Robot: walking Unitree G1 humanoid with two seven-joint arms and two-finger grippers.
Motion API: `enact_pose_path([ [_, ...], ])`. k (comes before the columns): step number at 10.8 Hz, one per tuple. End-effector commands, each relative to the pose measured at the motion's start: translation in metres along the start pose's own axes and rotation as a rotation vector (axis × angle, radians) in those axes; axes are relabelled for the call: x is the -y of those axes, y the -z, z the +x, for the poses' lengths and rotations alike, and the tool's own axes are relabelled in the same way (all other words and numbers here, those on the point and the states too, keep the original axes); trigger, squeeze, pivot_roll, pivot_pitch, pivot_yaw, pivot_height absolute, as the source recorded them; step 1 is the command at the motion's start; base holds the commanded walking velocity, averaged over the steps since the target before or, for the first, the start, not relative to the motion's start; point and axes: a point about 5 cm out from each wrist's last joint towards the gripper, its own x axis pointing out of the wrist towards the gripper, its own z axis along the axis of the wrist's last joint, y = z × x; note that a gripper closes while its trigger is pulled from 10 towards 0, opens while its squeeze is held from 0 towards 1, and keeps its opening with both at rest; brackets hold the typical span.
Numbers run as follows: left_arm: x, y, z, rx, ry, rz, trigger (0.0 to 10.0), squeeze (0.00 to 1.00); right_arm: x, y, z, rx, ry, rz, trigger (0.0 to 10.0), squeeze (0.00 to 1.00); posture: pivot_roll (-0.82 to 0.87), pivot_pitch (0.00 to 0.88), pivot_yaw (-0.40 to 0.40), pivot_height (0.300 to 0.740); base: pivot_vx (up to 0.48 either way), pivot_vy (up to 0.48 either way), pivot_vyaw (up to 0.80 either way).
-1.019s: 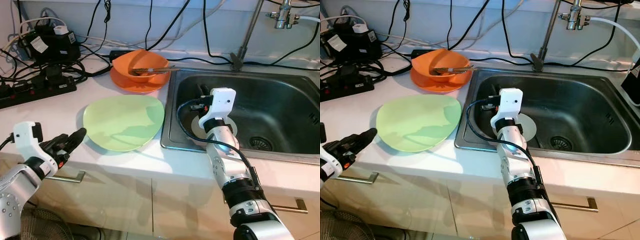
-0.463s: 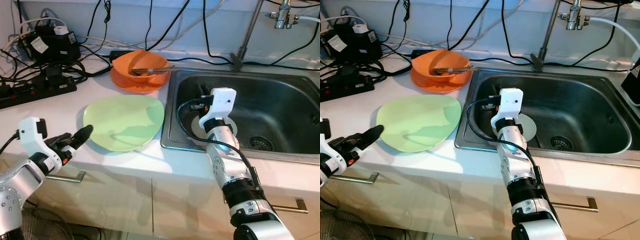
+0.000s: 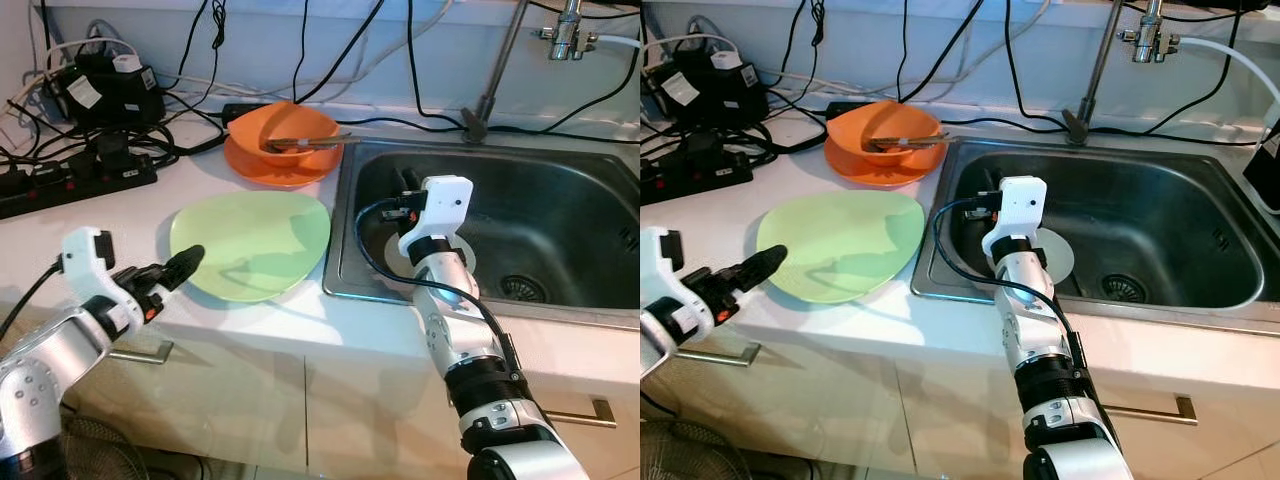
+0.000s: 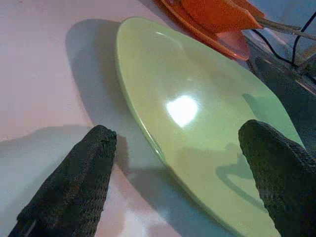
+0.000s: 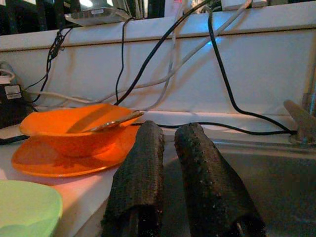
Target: Kitchen organization
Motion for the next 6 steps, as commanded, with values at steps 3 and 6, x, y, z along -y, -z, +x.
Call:
enact_pose_path([
  [3, 0.006, 0.018, 0.015, -0.104, -0.004, -0.092, 10.0, 0.00, 0.002, 0.003, -0.003, -0.009, 0.012, -0.006, 10.0, 0.00, 0.24, 0.000, 0.038, 0.740, 0.000, 0.000, 0.00],
  [6, 0.016, 0.024, 0.028, -0.121, 0.006, -0.154, 10.0, 0.00, 0.002, 0.003, -0.003, -0.009, 0.010, -0.006, 10.0, 0.00, 0.23, 0.001, 0.041, 0.740, 0.000, 0.000, 0.00],
])
